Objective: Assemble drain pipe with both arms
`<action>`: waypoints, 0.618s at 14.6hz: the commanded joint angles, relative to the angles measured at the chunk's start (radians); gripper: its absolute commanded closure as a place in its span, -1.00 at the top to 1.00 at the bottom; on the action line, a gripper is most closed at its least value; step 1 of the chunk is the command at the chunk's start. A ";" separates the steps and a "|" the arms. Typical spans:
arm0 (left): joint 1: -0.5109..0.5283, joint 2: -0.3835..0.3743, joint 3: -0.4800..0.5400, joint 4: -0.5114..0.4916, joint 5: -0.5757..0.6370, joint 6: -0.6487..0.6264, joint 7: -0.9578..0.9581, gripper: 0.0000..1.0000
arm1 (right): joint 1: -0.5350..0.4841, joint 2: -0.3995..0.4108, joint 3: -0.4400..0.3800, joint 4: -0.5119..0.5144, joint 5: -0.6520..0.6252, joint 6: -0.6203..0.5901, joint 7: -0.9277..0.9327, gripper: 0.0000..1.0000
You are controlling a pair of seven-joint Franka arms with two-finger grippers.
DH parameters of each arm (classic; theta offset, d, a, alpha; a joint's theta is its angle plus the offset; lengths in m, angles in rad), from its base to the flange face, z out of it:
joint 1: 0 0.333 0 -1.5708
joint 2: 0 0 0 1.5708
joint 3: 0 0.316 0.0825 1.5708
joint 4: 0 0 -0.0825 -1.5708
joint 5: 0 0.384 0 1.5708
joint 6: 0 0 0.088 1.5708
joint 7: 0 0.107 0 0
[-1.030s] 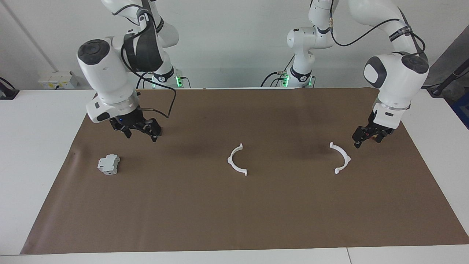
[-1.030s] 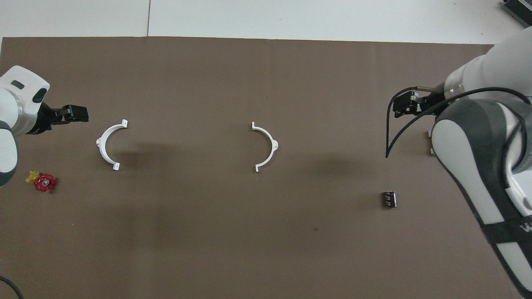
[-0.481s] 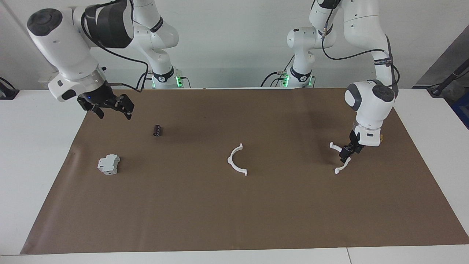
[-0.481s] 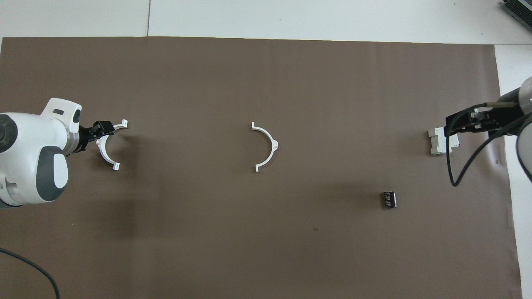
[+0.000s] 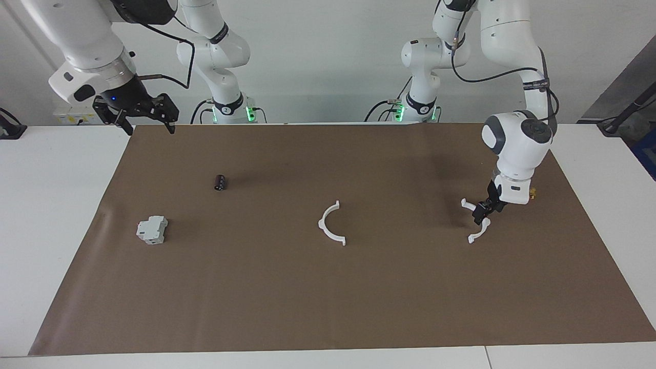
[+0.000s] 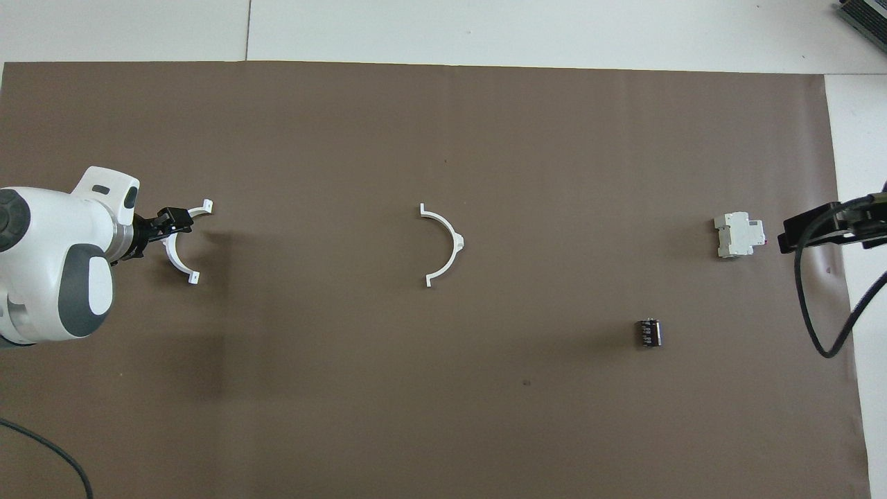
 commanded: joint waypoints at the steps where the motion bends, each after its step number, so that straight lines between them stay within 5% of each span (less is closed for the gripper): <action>1: -0.009 -0.042 0.005 -0.035 -0.010 -0.035 0.032 1.00 | -0.009 -0.039 0.011 -0.068 -0.013 0.051 -0.026 1.00; 9: -0.009 -0.043 0.005 -0.089 -0.010 0.050 0.049 1.00 | -0.008 -0.045 0.015 -0.047 -0.022 0.018 -0.019 1.00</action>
